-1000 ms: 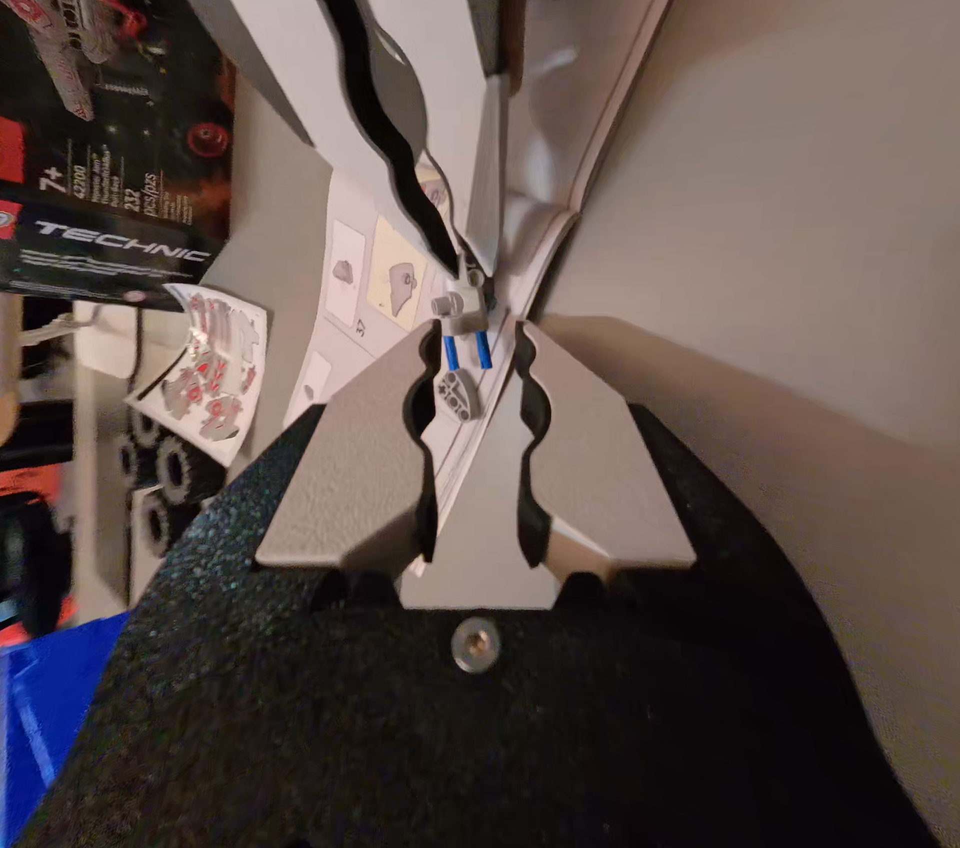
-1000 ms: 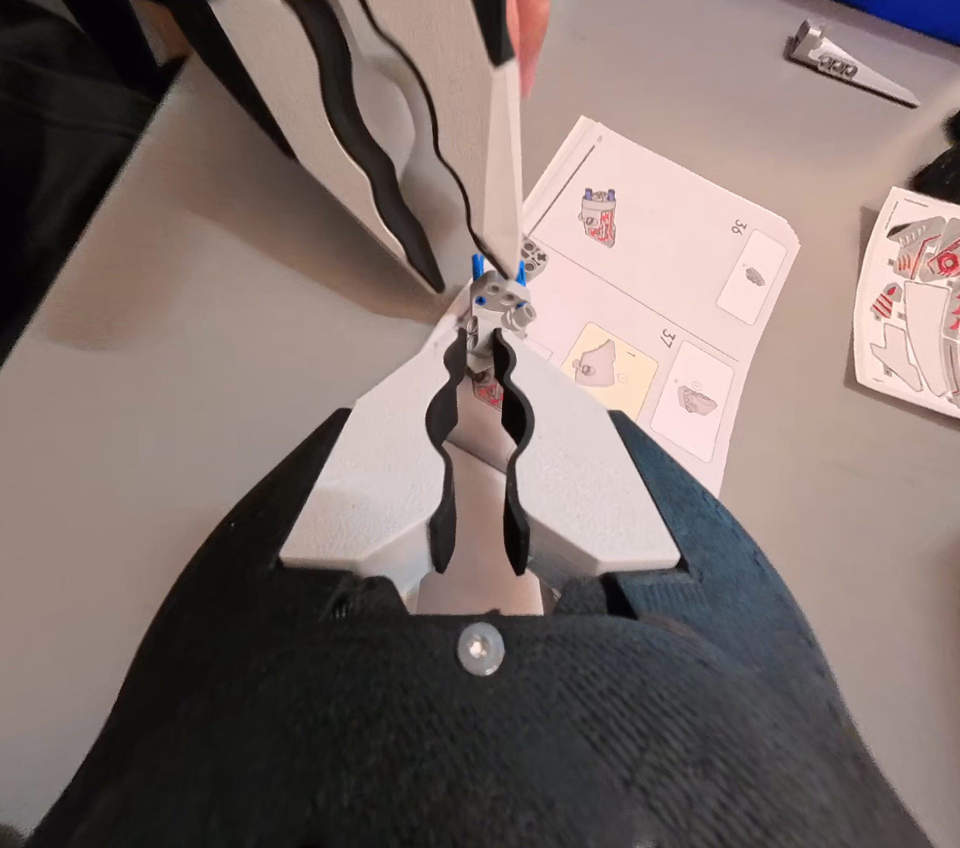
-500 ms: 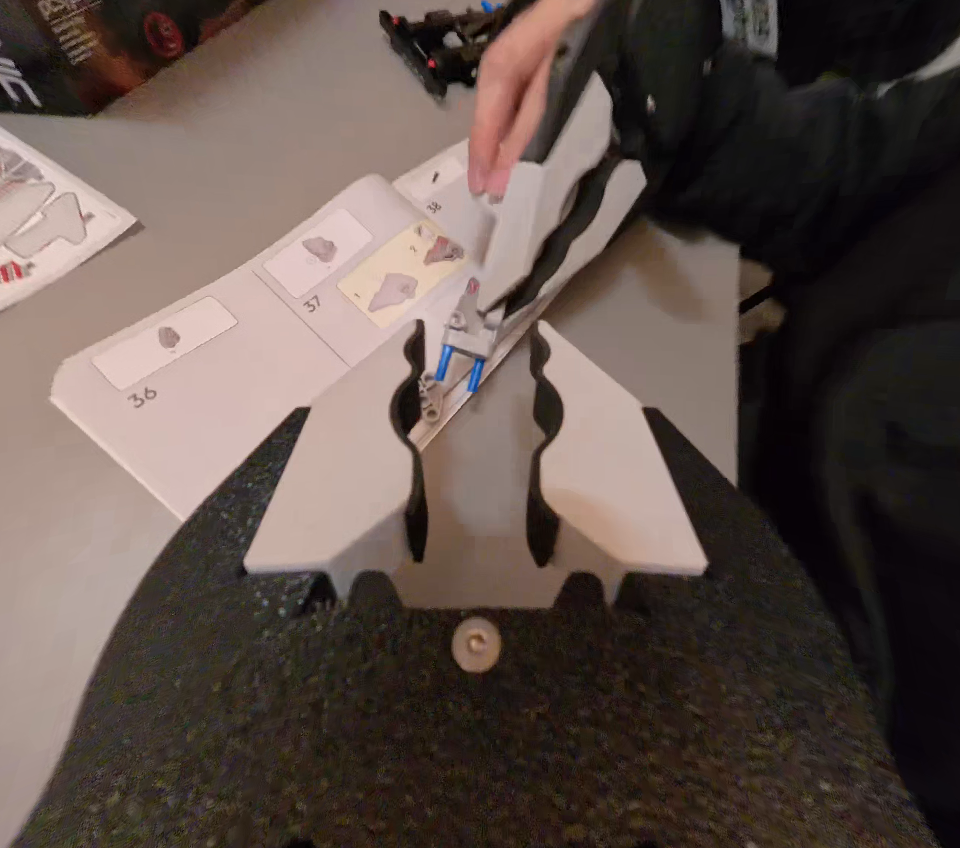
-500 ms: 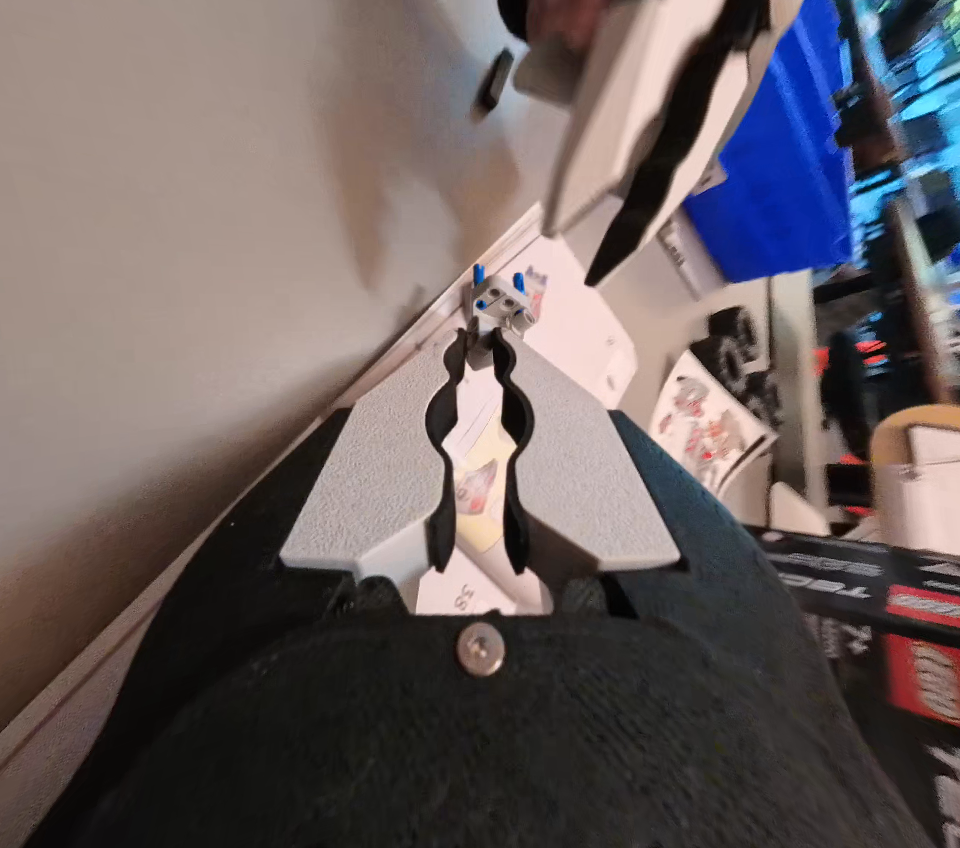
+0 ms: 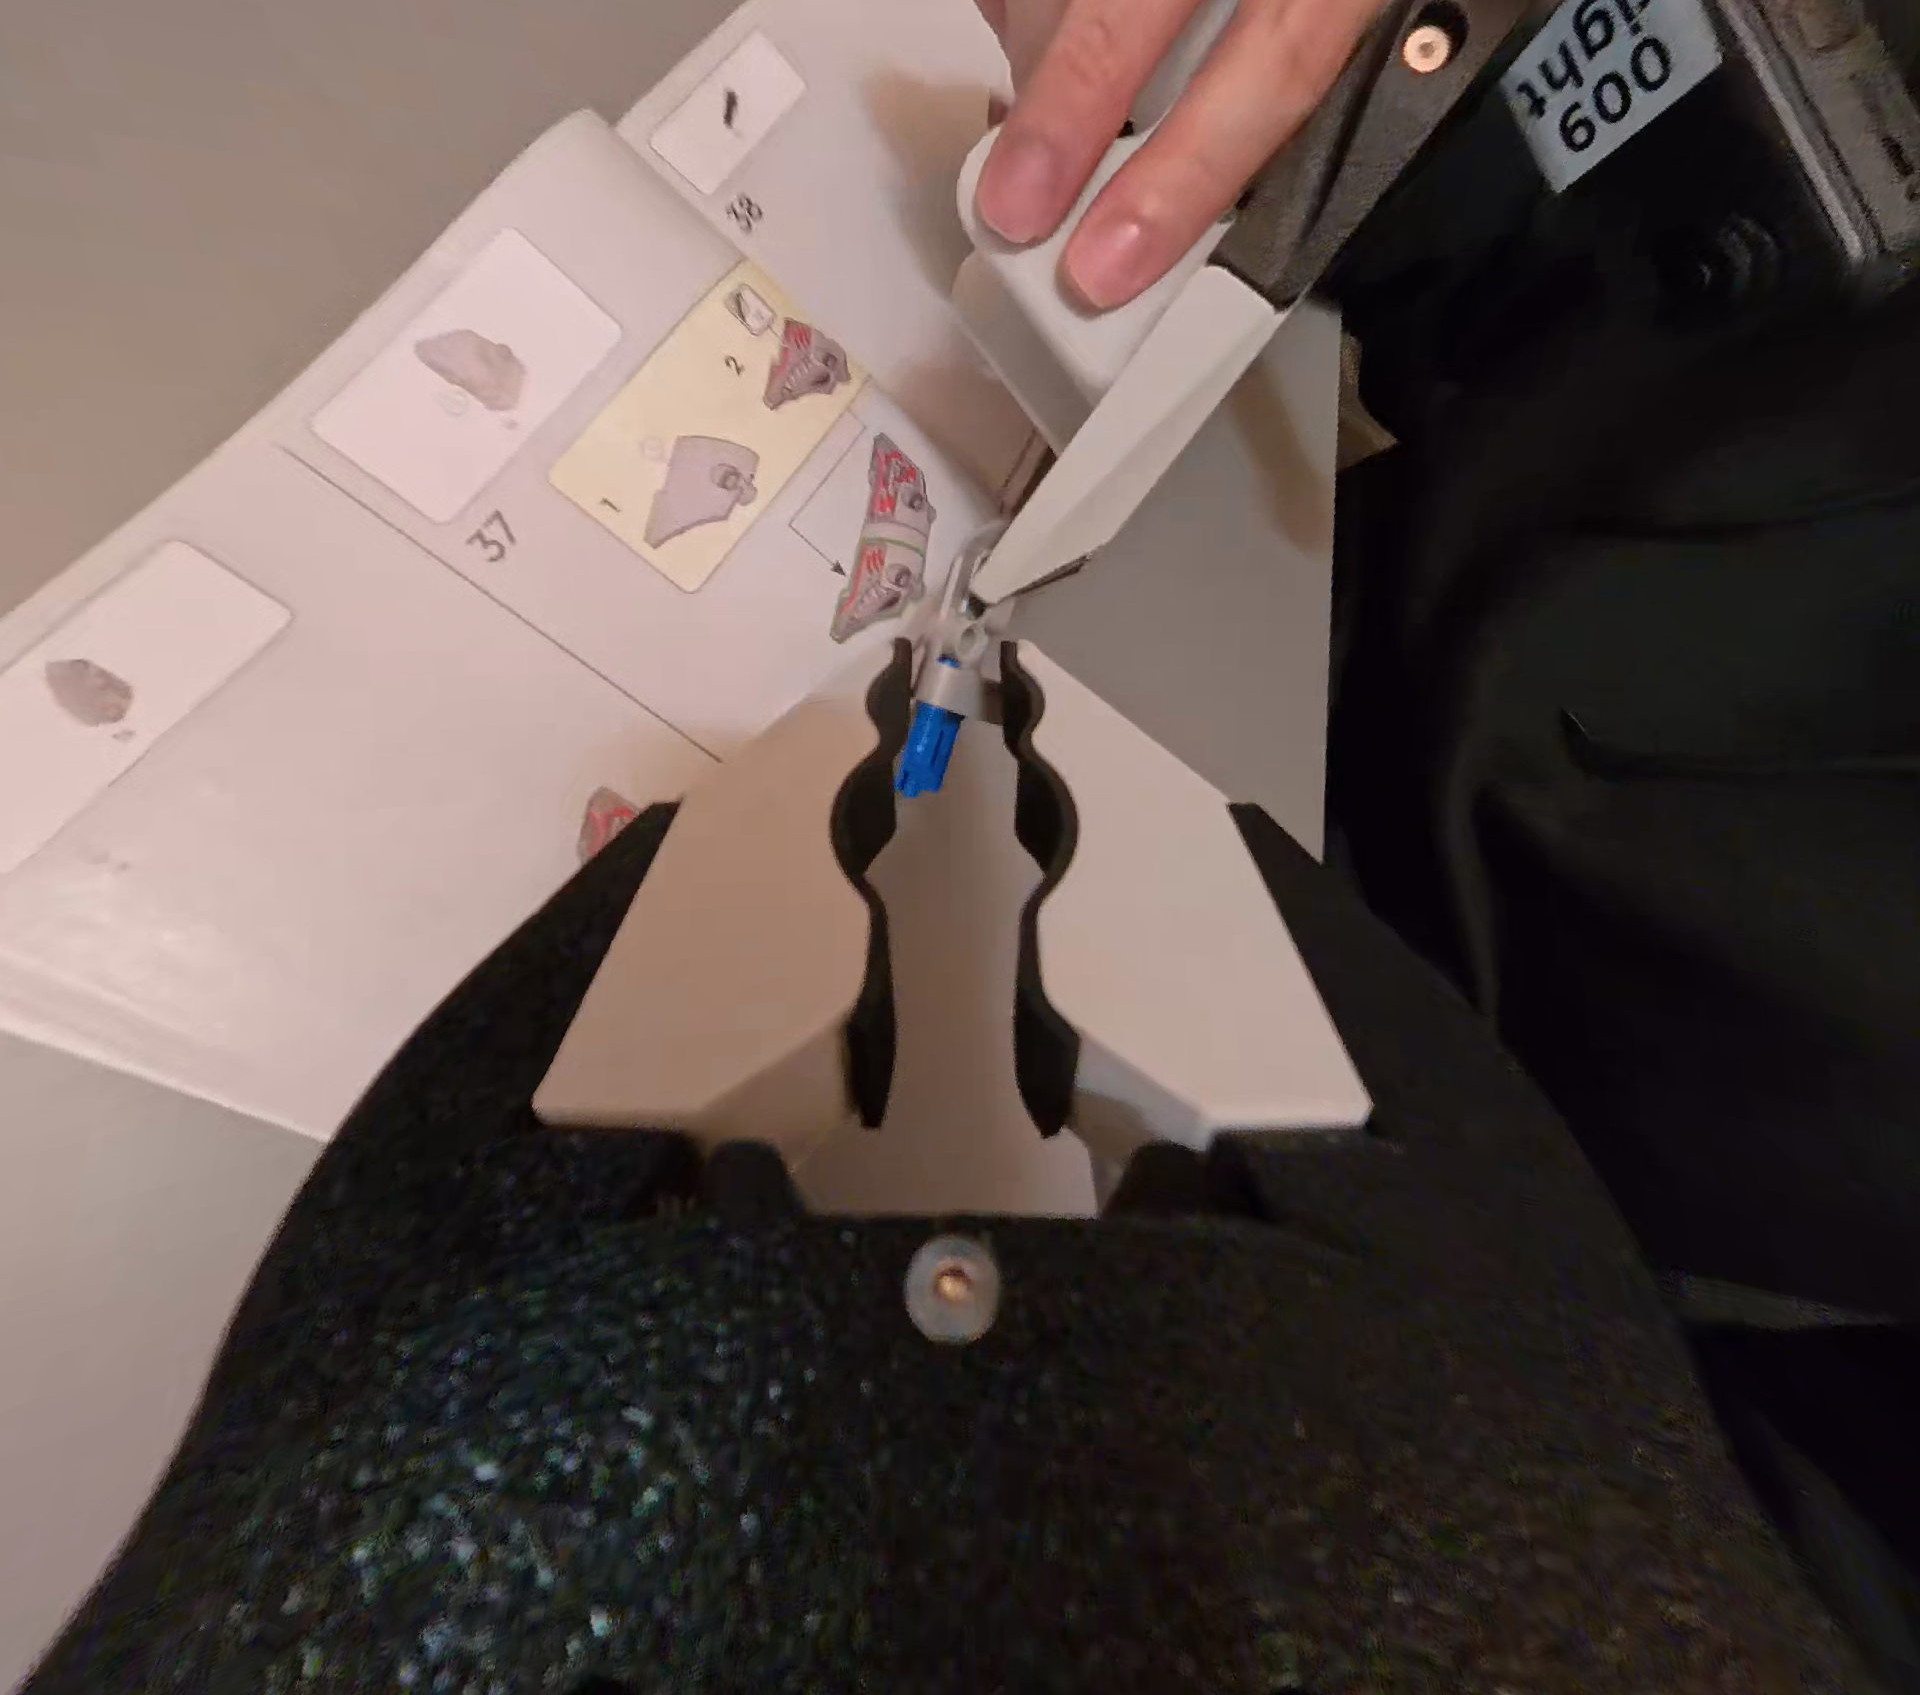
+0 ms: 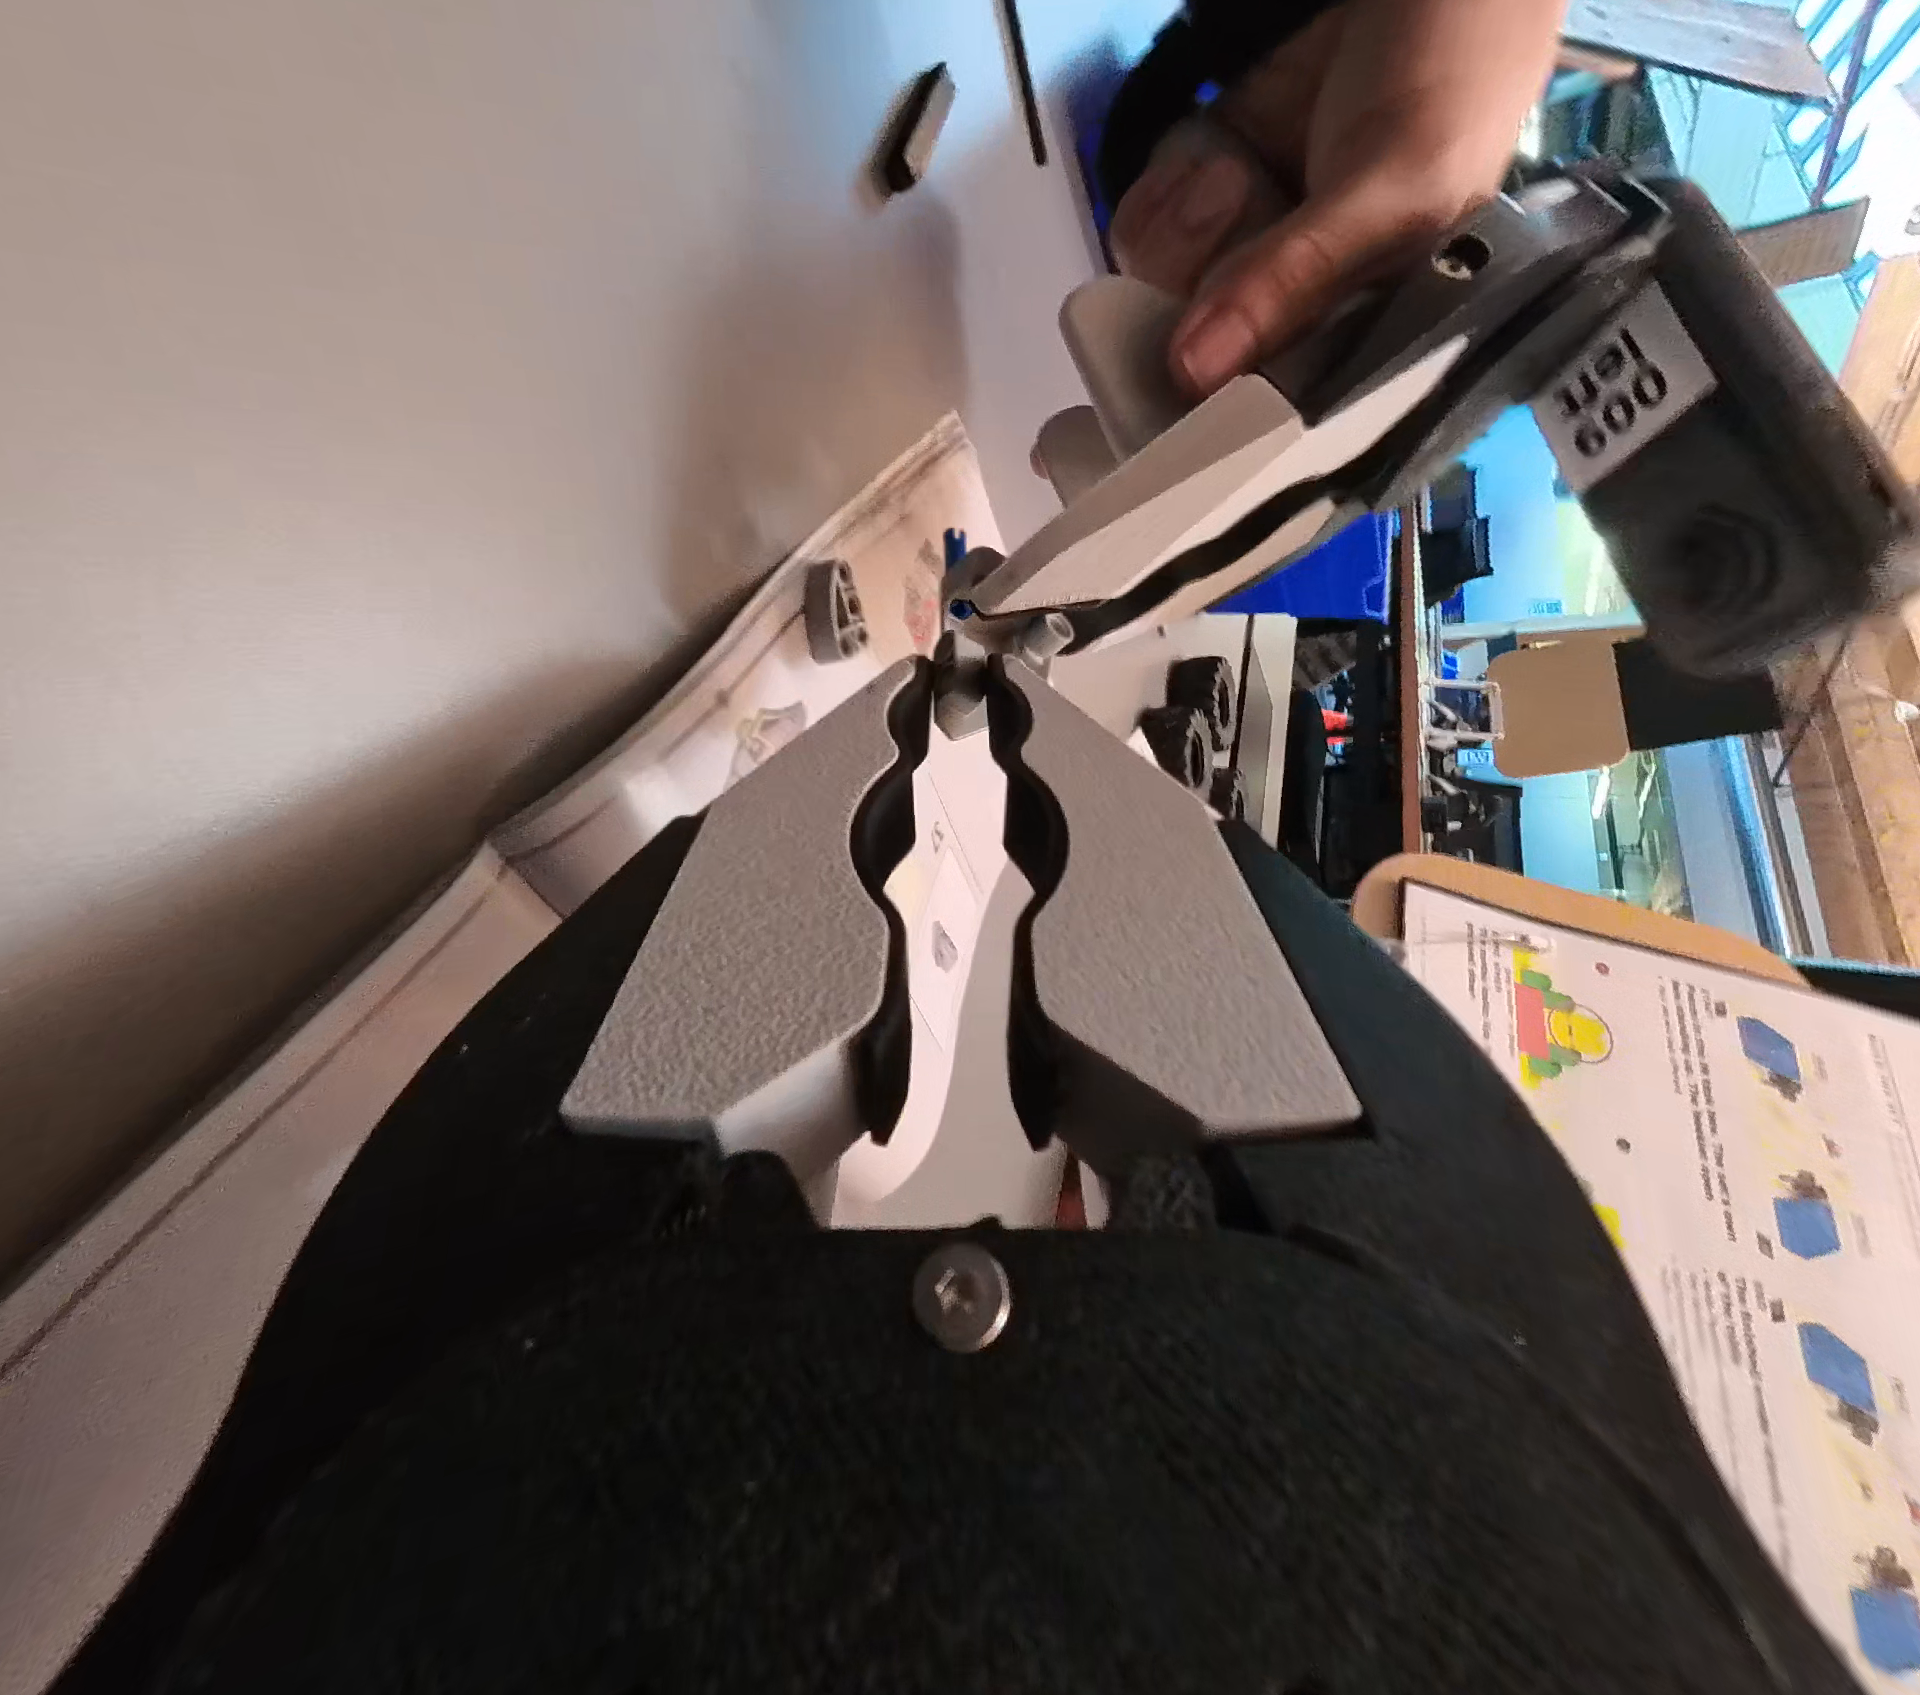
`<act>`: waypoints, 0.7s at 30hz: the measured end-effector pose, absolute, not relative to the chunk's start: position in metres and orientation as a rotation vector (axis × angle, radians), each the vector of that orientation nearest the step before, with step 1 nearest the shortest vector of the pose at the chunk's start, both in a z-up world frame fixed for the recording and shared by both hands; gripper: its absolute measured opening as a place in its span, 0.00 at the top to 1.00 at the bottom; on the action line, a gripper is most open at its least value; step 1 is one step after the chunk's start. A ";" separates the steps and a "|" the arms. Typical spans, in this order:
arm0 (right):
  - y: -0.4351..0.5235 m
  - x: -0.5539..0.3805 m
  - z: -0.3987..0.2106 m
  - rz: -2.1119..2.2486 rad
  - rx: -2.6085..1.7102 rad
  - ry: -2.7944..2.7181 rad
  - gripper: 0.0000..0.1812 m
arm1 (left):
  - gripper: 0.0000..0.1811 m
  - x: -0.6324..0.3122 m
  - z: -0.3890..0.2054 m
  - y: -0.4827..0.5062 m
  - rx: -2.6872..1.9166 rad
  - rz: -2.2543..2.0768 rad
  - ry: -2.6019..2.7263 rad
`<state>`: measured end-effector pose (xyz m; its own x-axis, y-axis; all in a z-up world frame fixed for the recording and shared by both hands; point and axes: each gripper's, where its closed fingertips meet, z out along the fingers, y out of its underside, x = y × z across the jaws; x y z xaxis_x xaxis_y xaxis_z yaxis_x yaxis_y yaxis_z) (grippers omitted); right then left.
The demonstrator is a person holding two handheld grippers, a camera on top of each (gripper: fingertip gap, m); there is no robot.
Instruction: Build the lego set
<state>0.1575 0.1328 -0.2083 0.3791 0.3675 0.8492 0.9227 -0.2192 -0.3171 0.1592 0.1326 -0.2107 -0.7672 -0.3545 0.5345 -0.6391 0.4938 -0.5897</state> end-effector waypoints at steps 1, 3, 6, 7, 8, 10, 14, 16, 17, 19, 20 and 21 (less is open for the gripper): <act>0.132 0.162 -0.205 -0.802 -1.775 -1.086 0.95 | 0.93 0.163 -0.208 0.132 0.858 1.210 -2.393; 0.130 0.172 -0.196 -0.708 -1.796 -0.931 0.90 | 0.93 0.172 -0.205 0.133 0.946 1.346 -2.384; 0.126 0.187 -0.186 -0.463 -1.843 -0.638 0.86 | 0.93 0.182 -0.194 0.135 1.037 1.692 -2.405; 0.125 0.187 -0.186 -0.353 -1.859 -0.569 0.85 | 0.93 0.185 -0.189 0.137 1.061 1.824 -2.420; 0.125 0.185 -0.185 -0.245 -1.866 -0.507 0.83 | 0.93 0.184 -0.183 0.138 1.065 1.939 -2.427; 0.126 0.176 -0.177 -0.034 -1.836 -0.403 0.80 | 0.93 0.177 -0.179 0.138 1.039 2.056 -2.450; 0.130 0.162 -0.162 0.230 -1.752 -0.286 0.91 | 0.93 0.166 -0.168 0.131 0.944 2.249 -2.414; 0.132 0.160 -0.161 0.221 -1.732 -0.301 0.96 | 0.93 0.164 -0.163 0.130 0.920 2.303 -2.352; 0.133 0.160 -0.160 0.196 -1.718 -0.308 0.97 | 0.93 0.164 -0.163 0.132 0.920 2.317 -2.341; 0.134 0.158 -0.160 0.172 -1.709 -0.332 0.97 | 0.93 0.161 -0.164 0.132 0.878 2.317 -2.347; 0.134 0.158 -0.161 0.164 -1.717 -0.341 0.97 | 0.93 0.159 -0.165 0.132 0.853 2.300 -2.366; 0.134 0.157 -0.163 0.156 -1.723 -0.356 0.97 | 0.93 0.157 -0.168 0.132 0.827 2.274 -2.400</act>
<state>0.1572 0.1341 -0.1633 0.9423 0.3213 0.0943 0.1478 -0.1462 -0.9782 0.1568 0.1317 -0.1676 -0.8490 -0.5115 0.1325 -0.1600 0.0098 -0.9871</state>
